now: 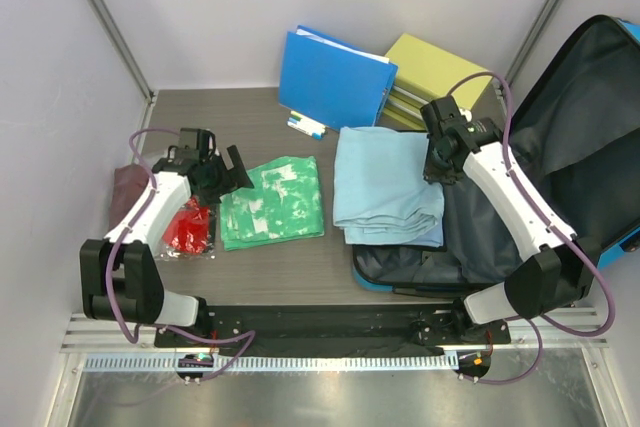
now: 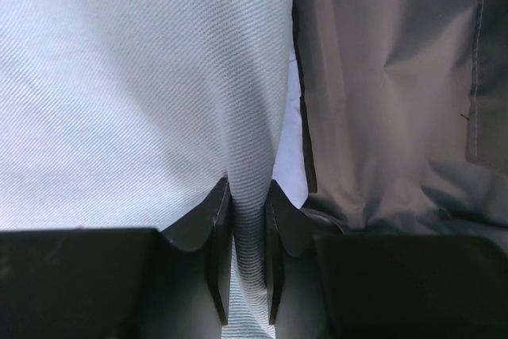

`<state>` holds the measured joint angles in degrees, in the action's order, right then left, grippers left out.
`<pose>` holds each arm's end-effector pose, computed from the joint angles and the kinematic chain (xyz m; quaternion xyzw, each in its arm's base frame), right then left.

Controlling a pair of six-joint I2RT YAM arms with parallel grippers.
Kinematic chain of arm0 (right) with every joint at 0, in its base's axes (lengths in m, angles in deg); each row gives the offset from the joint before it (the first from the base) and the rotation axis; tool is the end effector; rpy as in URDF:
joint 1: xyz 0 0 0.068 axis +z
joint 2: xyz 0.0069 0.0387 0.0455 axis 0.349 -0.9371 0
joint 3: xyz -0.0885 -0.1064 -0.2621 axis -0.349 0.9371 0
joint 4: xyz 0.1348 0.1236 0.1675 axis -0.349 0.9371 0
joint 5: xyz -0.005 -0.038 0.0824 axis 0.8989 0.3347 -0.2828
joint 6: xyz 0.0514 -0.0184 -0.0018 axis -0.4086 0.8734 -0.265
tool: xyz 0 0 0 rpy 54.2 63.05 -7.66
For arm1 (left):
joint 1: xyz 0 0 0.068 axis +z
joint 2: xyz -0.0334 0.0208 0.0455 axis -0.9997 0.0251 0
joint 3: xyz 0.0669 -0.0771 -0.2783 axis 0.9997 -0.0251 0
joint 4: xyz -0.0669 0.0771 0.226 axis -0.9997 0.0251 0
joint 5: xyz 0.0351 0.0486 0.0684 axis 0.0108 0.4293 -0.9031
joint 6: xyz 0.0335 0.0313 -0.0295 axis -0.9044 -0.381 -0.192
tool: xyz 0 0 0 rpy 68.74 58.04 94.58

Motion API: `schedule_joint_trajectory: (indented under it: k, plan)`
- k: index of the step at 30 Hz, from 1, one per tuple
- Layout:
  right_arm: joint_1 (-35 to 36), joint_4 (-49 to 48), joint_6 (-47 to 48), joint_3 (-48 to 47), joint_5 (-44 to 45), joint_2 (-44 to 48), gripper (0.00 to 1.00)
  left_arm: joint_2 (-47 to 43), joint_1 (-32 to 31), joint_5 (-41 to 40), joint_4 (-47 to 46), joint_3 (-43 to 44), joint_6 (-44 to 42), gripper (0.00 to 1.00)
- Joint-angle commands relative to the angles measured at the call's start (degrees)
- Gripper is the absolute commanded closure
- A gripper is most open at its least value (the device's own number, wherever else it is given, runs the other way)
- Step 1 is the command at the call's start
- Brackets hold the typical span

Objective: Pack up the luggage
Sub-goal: Place the household item in the luggage.

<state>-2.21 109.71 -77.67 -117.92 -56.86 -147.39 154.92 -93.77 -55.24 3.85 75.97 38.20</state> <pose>0.2454 0.0693 0.3622 0.1064 0.9612 -0.0535 0.2488 0.2645 -0.0293 0.2741 -0.1946 0.9375 -0.1526 0.2449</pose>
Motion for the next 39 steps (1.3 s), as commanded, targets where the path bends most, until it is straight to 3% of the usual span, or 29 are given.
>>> schedule_joint_trajectory:
  k: [1,39]
  plan:
    - [-2.48,-6.44,-0.73,2.62,5.31,1.93,0.99,0.79,0.20,1.20,-1.71,1.24,-1.01,0.00]
    - [-6.00,-8.03,-3.89,14.40,8.56,-4.75,0.99,4.57,0.20,1.02,-1.10,4.67,-2.85,0.00]
